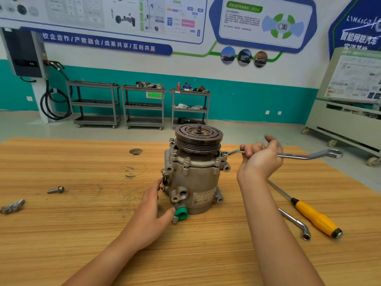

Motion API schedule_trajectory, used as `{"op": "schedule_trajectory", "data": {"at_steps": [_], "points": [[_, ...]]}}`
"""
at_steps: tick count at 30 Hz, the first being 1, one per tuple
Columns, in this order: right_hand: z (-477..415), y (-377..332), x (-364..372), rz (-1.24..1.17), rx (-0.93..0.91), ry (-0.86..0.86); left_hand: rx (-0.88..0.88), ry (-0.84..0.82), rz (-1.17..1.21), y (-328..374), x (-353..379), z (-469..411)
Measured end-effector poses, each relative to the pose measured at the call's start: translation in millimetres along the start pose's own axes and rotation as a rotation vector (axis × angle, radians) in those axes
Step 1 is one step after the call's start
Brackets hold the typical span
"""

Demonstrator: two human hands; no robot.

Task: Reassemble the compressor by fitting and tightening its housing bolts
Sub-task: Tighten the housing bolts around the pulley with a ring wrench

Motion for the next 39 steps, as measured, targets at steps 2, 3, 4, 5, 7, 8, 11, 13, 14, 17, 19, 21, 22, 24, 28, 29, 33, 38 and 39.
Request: {"op": "schedule_trajectory", "data": {"at_steps": [2, 3, 4, 5, 7, 8, 11, 13, 14, 17, 19, 21, 22, 24, 28, 29, 33, 38, 39], "points": [[1, 2, -1, 0.009, -0.017, 0.018, 0.001, 0.002, 0.010, 0, 0, 0], [0, 3, -1, 0.016, -0.017, 0.024, 0.003, 0.007, 0.023, 0, 0, 1], [-2, 4, -1, 0.022, -0.012, 0.027, 0.010, 0.018, 0.046, 2, -1, 1], [-5, 5, -1, 0.025, 0.004, 0.026, 0.022, 0.034, 0.079, 4, -3, 1], [-12, 12, 0, 0.012, 0.081, 0.008, 0.055, 0.082, 0.145, 9, -7, 1], [-16, 17, 2, -0.006, 0.135, -0.012, 0.067, 0.108, 0.172, 11, -9, 1], [-26, 31, 9, -0.083, 0.313, -0.088, 0.084, 0.130, 0.205, 13, -10, 1], [-29, 42, 16, -0.124, 0.445, -0.147, 0.087, 0.113, 0.192, 12, -8, 2], [-30, 48, 20, -0.134, 0.509, -0.177, 0.083, 0.107, 0.187, 10, -7, 2], [-30, 60, 28, -0.133, 0.629, -0.234, 0.058, 0.106, 0.183, 7, -9, 0], [-30, 58, 25, -0.137, 0.608, -0.211, 0.051, 0.117, 0.185, 5, -10, 0], [-29, 49, 13, -0.141, 0.493, -0.144, 0.050, 0.129, 0.188, 4, -11, 0], [-28, 42, 7, -0.135, 0.408, -0.108, 0.051, 0.134, 0.190, 4, -11, 0], [-20, 26, -3, -0.107, 0.223, -0.047, 0.054, 0.140, 0.188, 5, -10, 0], [7, 4, -11, -0.078, -0.007, -0.002, 0.065, 0.143, 0.194, 5, -10, 1], [12, 2, -12, -0.081, -0.020, 0.000, 0.070, 0.143, 0.198, 6, -11, 1], [10, -4, -3, -0.133, 0.090, 0.048, 0.070, 0.159, 0.336, 14, -24, -1], [8, -19, 19, -0.250, 0.124, -0.029, 0.060, 0.221, 0.464, 40, -56, -29], [4, -23, 24, -0.304, 0.142, -0.038, 0.046, 0.216, 0.466, 46, -59, -39]]}}
Point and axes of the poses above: each hand's wrist, its own z-axis away from the middle knuckle, its own x-axis out of the palm, y = z × x, the point moved 7 cm from there along -z, towards the middle knuckle, and after that the axes turned 15 degrees about -x, right-handed, at the moved point
